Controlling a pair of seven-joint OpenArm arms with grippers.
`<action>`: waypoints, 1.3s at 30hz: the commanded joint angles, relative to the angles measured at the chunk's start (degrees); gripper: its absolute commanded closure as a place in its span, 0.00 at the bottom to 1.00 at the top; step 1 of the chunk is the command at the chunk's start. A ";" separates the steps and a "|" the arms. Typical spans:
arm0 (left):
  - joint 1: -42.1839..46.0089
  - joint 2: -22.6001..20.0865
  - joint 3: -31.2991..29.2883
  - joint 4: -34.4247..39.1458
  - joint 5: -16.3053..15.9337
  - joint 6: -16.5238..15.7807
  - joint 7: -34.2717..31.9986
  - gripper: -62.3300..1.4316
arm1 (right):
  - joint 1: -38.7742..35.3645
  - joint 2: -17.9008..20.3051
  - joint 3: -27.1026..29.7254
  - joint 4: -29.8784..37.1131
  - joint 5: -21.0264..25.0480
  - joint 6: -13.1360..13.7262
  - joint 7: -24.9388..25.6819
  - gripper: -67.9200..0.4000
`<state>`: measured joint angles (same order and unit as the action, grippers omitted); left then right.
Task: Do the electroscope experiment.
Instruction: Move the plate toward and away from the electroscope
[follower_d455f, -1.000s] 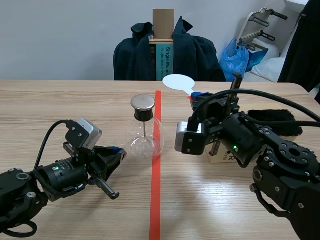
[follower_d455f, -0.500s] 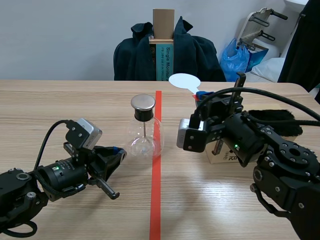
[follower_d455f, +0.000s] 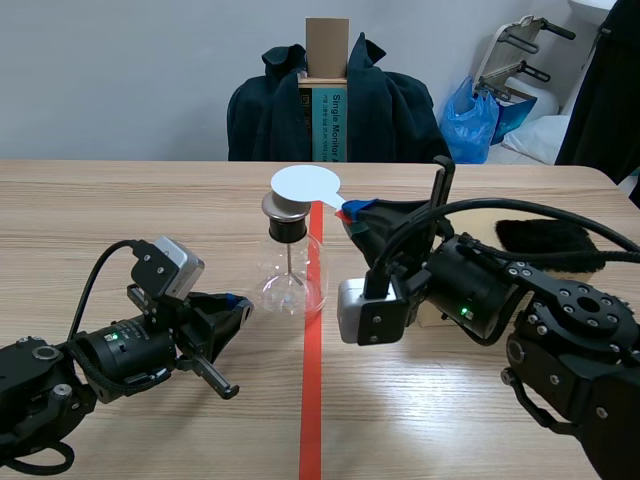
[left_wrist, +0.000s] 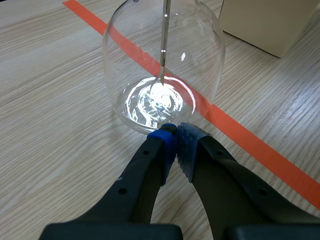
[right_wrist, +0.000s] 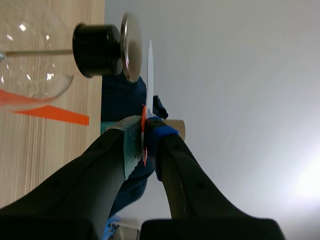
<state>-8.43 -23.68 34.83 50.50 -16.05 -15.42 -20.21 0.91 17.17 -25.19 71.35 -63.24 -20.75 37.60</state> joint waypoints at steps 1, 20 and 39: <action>-0.46 0.00 -0.68 1.29 -0.42 -0.15 -1.03 0.93 | 0.70 0.44 0.48 0.42 0.44 -0.85 0.87 0.98; -0.46 0.00 -0.68 1.29 -0.42 -0.15 -1.03 0.93 | 0.70 0.44 0.48 0.42 0.44 -0.85 3.80 0.98; -0.46 0.00 -0.68 1.29 -0.42 -0.15 -1.03 0.93 | 0.70 0.44 0.48 0.42 1.09 -0.83 -16.48 0.98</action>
<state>-8.43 -23.68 34.83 50.50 -16.05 -15.42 -20.21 0.93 17.15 -25.19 71.35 -62.74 -20.73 21.34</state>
